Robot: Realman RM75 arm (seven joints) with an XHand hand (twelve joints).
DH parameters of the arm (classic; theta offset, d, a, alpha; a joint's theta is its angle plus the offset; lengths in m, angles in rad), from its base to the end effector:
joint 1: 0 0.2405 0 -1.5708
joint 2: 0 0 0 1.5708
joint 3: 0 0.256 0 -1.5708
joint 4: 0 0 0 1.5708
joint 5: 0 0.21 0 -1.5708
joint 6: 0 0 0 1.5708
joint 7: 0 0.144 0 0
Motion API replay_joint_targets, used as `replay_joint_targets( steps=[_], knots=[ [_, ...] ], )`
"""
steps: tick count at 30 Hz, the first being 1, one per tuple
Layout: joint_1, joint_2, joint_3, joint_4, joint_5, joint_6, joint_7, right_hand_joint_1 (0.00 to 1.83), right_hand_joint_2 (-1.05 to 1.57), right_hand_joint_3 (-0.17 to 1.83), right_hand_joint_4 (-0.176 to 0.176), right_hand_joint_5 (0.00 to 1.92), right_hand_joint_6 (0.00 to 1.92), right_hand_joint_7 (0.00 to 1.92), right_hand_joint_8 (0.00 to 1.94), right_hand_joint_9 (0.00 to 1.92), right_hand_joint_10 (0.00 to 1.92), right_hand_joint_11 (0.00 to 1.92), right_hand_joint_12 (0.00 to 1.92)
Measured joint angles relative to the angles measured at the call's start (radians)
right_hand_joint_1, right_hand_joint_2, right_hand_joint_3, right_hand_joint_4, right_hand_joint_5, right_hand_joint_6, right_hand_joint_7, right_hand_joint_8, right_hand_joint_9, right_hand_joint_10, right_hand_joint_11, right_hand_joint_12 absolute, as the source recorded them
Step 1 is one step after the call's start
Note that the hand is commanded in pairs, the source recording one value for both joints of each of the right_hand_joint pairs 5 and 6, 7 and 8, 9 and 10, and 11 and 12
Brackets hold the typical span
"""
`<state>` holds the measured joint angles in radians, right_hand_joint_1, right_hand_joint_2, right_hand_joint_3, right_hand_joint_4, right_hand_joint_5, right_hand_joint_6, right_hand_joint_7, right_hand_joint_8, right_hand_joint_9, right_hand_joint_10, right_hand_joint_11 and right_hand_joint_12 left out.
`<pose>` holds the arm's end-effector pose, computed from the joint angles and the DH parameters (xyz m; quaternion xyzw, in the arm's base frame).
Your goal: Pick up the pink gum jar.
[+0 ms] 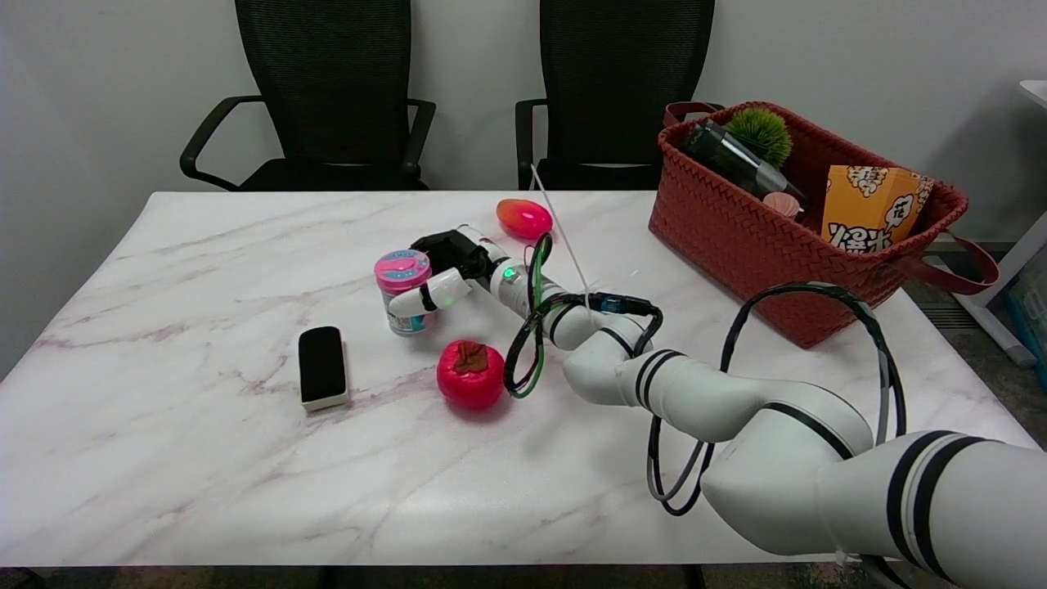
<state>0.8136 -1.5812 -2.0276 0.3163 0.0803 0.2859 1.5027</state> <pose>-0.2972 -0.5083 0.1727 0.6023 -0.5061 0.2979 0.5407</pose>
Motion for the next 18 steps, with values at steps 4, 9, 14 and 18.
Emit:
replay_joint_targets(
  steps=[4, 9, 14, 18],
  knots=[
    [0.0, -0.001, 0.0, 0.007, -0.003, 0.003, 0.0, 1.46, 0.43, 0.49, 0.0, 0.83, 0.83, 1.07, 1.07, 1.09, 1.09, 0.89, 0.89],
    [0.0, 0.001, 0.007, 0.007, -0.003, 0.007, -0.001, 1.49, 0.46, 0.5, 0.0, 0.84, 0.84, 1.1, 1.1, 1.11, 1.11, 0.91, 0.91],
    [-0.003, 0.004, 0.017, 0.007, -0.002, 0.015, -0.003, 1.49, 0.47, 0.51, 0.0, 0.84, 0.84, 1.11, 1.11, 1.11, 1.11, 0.91, 0.91],
    [-0.006, 0.006, 0.026, 0.011, -0.001, 0.026, -0.004, 1.49, 0.52, 0.51, 0.0, 0.85, 0.85, 1.12, 1.12, 1.11, 1.11, 0.91, 0.91]
  ],
)
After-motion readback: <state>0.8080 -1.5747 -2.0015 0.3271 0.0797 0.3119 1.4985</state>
